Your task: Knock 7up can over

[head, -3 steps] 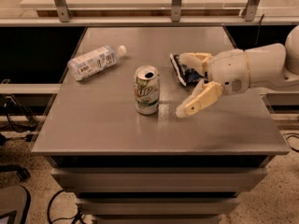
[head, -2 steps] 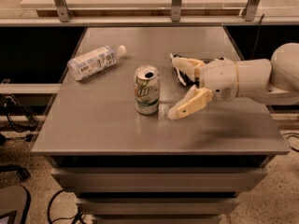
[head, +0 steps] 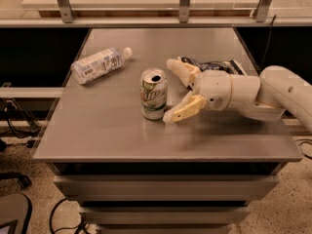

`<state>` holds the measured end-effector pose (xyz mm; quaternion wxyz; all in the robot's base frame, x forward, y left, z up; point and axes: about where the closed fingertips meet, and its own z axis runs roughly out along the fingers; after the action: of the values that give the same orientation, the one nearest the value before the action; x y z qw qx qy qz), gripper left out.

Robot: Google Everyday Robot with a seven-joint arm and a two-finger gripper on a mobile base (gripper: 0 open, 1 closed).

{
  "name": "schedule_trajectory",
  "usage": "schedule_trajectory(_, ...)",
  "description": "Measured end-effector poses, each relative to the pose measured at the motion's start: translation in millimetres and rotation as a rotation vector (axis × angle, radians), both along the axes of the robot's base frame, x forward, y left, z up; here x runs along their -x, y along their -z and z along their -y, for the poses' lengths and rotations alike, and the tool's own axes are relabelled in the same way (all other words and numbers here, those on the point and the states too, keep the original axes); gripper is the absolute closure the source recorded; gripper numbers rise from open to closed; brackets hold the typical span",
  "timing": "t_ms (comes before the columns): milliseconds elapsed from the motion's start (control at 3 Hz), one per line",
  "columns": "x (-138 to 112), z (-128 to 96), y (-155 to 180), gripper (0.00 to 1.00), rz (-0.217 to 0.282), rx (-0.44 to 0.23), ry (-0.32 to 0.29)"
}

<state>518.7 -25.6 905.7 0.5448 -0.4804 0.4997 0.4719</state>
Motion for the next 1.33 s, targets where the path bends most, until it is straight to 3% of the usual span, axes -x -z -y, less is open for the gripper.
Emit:
schedule_trajectory(333,-1,-9,-2,0.00,0.026,-0.040,-0.018)
schedule_trajectory(1333,3,-26,-3,0.00,0.089,0.043,-0.060)
